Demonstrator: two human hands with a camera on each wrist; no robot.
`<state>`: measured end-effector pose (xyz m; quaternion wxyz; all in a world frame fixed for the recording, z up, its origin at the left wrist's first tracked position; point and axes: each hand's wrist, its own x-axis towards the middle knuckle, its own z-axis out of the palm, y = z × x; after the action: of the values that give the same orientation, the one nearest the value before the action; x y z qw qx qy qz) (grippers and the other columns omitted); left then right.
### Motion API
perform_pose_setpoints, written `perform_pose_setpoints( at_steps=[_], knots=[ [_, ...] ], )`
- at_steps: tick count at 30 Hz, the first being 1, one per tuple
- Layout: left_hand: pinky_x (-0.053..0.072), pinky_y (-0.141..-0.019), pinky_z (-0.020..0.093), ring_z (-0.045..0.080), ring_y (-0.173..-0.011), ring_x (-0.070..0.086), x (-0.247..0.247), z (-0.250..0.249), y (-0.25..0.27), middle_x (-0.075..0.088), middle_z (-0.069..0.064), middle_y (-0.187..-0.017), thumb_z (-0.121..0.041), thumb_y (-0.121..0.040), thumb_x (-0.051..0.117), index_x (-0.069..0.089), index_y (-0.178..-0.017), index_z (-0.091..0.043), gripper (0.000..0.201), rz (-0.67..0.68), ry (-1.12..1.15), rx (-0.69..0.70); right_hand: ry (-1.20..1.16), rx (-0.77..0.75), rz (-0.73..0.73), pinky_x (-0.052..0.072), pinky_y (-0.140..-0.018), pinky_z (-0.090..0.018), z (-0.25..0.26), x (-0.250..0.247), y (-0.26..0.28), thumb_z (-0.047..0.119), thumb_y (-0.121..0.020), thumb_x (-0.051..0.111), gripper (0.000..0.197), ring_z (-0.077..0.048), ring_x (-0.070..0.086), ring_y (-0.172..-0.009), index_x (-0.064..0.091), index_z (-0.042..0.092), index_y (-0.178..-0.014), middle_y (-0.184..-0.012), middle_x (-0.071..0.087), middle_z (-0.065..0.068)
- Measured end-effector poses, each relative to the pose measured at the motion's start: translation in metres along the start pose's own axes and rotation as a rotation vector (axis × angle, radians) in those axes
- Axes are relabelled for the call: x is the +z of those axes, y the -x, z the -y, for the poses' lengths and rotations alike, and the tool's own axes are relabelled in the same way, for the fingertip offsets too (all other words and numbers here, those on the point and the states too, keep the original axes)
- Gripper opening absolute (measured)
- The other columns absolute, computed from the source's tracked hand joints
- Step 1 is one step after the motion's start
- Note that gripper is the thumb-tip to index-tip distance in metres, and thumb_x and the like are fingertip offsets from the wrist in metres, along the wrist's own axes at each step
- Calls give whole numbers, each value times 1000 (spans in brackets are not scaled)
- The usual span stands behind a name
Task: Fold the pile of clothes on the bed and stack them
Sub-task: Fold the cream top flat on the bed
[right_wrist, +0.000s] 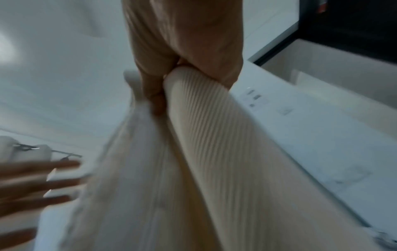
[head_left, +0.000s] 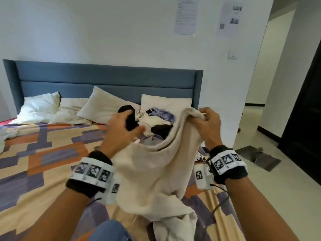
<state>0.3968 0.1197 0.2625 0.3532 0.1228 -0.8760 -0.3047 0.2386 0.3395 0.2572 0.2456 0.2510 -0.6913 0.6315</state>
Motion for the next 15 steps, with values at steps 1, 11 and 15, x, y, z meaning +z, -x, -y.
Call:
perform_pose_setpoints(
  at_steps=[1,11,15],
  knots=[
    [30,-107,30,22,-135,37,13,-14,3,42,7,-146,-59,-67,76,37,-147,-15,99,138,14,121,31,-79,80,44,-62,-17,12,15,1,16,-73,83,18,-8,56,-68,66,15,-78,-74,64,3],
    [54,-86,43,17,-93,67,47,-10,-7,72,2,-102,-26,-76,79,68,-109,-12,38,51,457,21,-292,60,659,55,-75,-29,27,30,21,14,-79,78,28,-12,66,-85,67,8,-105,-96,71,-5],
    [47,-71,16,-1,-73,59,32,-20,-12,68,-2,-89,-19,-72,83,71,-97,-14,29,-40,372,185,-54,138,1011,54,-90,-47,-32,45,54,12,-83,78,27,-11,67,-93,69,18,-107,-101,72,6]
  ],
)
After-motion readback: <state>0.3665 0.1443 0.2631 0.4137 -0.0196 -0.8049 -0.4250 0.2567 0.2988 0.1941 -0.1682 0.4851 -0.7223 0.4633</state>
